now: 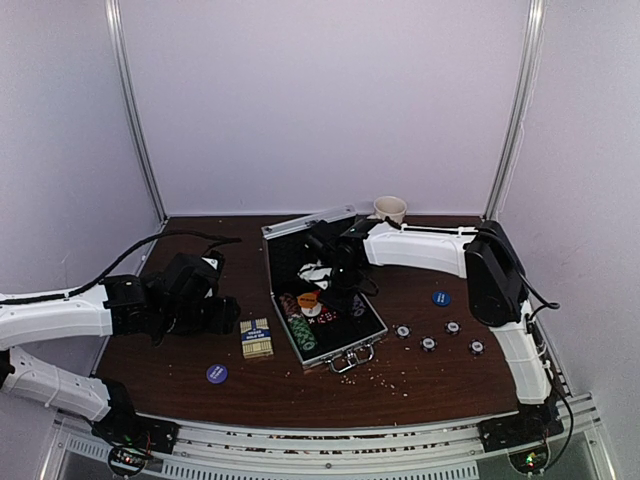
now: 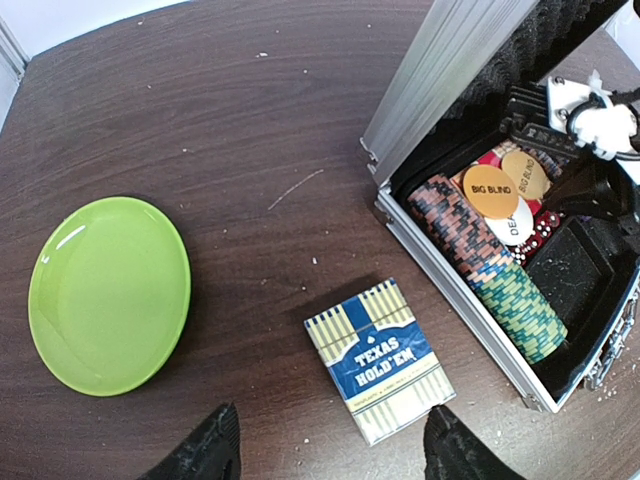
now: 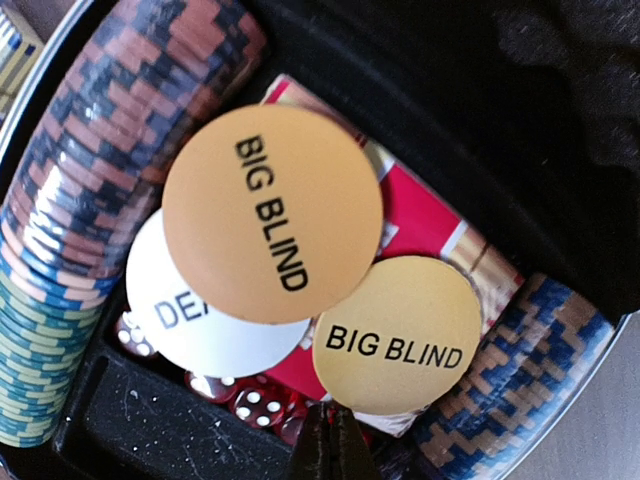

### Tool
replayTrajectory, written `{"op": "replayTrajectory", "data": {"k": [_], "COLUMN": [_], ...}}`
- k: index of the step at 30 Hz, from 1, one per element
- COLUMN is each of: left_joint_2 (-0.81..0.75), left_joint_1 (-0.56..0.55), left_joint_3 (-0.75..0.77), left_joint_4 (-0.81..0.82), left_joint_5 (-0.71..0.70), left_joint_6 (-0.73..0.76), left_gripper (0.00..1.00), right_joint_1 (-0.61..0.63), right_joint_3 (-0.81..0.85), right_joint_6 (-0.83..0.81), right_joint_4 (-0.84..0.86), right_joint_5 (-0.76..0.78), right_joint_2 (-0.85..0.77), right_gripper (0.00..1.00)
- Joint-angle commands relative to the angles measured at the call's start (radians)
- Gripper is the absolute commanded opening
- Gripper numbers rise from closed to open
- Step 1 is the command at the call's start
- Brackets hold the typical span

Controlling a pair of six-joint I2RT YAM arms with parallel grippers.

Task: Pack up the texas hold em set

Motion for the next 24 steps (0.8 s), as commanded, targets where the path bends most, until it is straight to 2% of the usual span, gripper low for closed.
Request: {"op": "replayTrajectory", "data": {"k": [1,6,10,15,24], "left_joint_2": [0.011,0.021,0.015,0.013,0.003], "left_joint_1": [0.002,0.003,0.003,0.003,0.003], "left_joint_3": [-0.005,-0.002,-0.01,-0.012,-0.016], "left_joint_4": [0.053,0.056,0.061,0.063,0.058], "left_joint_5": [0.0,0.008,0.006,0.006,0.005], "left_joint_6": [0.005,0.004,0.002,0.001,-0.002], "left_gripper": [0.65,0.65,0.65,0.65,0.65], "right_joint_1": [0.004,0.004,0.013,0.046,0.059], "right_joint_3": [0.046,0.059,0.015,-0.022,0.039], "right_joint_6": [0.007,0.004,-0.026,-0.047,-0.031], "right_joint_4": [0.036,0.028,0.015,0.019,0.023], "right_joint_5": [0.06,0.063,-0.066,-0.144,-0.1], "right_joint_2": [0.023,0.019,-0.015,-0.035,0.021], "right_gripper": [0.0,0.0,0.0,0.0,0.0]}}
